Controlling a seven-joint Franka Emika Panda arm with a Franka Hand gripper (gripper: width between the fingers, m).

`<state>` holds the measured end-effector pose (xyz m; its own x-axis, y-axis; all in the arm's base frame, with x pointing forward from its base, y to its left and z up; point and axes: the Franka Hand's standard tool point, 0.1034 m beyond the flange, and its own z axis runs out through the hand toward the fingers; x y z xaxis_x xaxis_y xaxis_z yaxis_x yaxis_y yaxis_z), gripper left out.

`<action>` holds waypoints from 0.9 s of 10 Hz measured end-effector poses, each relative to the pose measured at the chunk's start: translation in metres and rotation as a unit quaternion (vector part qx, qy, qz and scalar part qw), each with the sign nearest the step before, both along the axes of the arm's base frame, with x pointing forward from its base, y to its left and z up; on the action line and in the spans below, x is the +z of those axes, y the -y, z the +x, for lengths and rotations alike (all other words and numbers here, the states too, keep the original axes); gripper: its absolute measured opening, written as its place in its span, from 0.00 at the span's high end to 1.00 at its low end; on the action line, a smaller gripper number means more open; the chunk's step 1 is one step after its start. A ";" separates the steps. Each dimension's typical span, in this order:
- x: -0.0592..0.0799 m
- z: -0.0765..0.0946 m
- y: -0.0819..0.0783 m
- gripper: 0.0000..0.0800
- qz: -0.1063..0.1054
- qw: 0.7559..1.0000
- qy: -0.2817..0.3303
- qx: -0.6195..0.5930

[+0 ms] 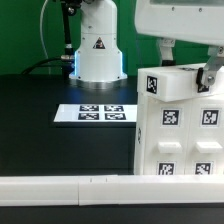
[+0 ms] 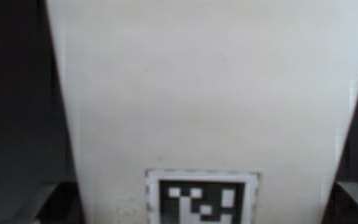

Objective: Assemble cabinet

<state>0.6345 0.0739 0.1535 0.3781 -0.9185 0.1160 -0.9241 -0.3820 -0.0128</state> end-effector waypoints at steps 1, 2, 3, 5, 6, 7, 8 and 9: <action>-0.001 -0.001 0.001 0.30 0.002 0.999 0.002 -0.033; -0.001 -0.001 0.002 0.30 0.010 0.997 0.004 -0.081; -0.002 -0.002 0.002 0.30 0.030 0.987 0.009 -0.160; -0.003 -0.002 0.001 0.30 0.040 0.974 0.016 -0.223; -0.003 -0.002 0.001 0.30 0.040 0.974 0.015 -0.224; -0.003 -0.002 0.001 0.30 0.040 0.974 0.015 -0.220; -0.002 -0.002 0.000 0.19 0.040 0.976 0.015 -0.215; 0.008 -0.001 -0.004 0.05 0.049 0.978 0.020 -0.202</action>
Offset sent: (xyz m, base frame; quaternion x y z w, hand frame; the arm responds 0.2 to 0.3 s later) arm -0.0084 -0.0096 -0.0172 0.0423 -0.0303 0.3814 0.9229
